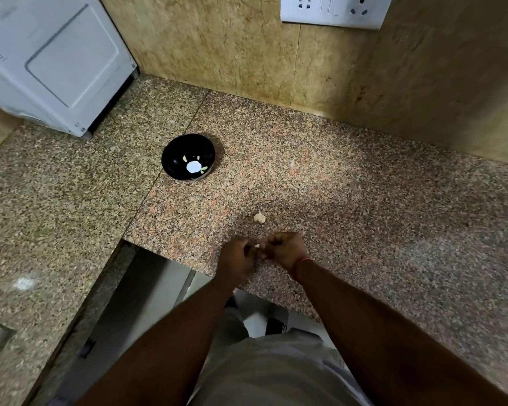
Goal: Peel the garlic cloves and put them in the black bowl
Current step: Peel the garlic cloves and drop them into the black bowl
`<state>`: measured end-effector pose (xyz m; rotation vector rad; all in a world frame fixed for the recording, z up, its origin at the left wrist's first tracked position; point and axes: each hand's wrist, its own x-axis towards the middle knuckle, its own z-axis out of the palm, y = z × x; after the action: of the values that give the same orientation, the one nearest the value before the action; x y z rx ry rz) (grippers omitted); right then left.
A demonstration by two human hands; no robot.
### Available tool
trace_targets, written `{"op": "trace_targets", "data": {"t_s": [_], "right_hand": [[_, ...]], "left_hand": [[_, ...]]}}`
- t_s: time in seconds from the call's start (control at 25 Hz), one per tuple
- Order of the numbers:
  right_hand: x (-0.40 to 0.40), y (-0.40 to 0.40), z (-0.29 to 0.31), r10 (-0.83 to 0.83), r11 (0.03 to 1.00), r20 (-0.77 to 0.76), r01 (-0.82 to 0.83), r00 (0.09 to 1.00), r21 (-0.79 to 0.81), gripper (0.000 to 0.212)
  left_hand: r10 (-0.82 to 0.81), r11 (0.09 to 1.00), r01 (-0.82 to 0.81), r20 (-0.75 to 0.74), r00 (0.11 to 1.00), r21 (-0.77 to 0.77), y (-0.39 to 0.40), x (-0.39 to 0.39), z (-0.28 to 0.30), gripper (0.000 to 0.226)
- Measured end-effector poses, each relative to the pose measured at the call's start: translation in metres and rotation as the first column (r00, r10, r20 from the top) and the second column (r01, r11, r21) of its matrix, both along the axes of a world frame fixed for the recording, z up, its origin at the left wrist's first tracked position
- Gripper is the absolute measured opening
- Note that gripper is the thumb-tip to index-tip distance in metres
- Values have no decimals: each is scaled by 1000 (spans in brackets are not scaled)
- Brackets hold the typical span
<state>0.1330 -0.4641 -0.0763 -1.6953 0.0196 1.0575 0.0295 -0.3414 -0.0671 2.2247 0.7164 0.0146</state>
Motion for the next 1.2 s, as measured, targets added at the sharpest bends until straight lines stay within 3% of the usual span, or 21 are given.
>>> {"op": "trace_targets", "data": {"t_s": [0.12,0.24,0.44,0.6,0.84,1.0,1.2], "right_hand": [[-1,2,-5,54,996,65,-49,996,-70,6],[-3,1,-5,209,971,236,-172,949,-168,14],[-4,6,0,500,863,493,-364,712,-351,19],[-3,11,0,595,800,502,-408,627,-439,23],[-1,11,5,599,793,469,-404,649,-456,20],[-4,8,11,637,759,459,-400,620,-513,24],[-2,12,17,663,738,451,-420,598,-528,31]], "left_hand": [[-1,1000,1,10,1000,-5,5,-4,-4,7],[-13,1000,13,43,999,6,6,-7,-7,7],[-13,998,9,67,998,58,8,-12,-10,11],[69,997,-69,42,997,-21,8,-13,-12,5],[221,965,-227,-57,974,-131,10,-7,-18,9],[192,964,-198,-52,980,-179,15,-7,-22,19],[160,965,-172,-74,984,-196,20,-10,-22,12]]}}
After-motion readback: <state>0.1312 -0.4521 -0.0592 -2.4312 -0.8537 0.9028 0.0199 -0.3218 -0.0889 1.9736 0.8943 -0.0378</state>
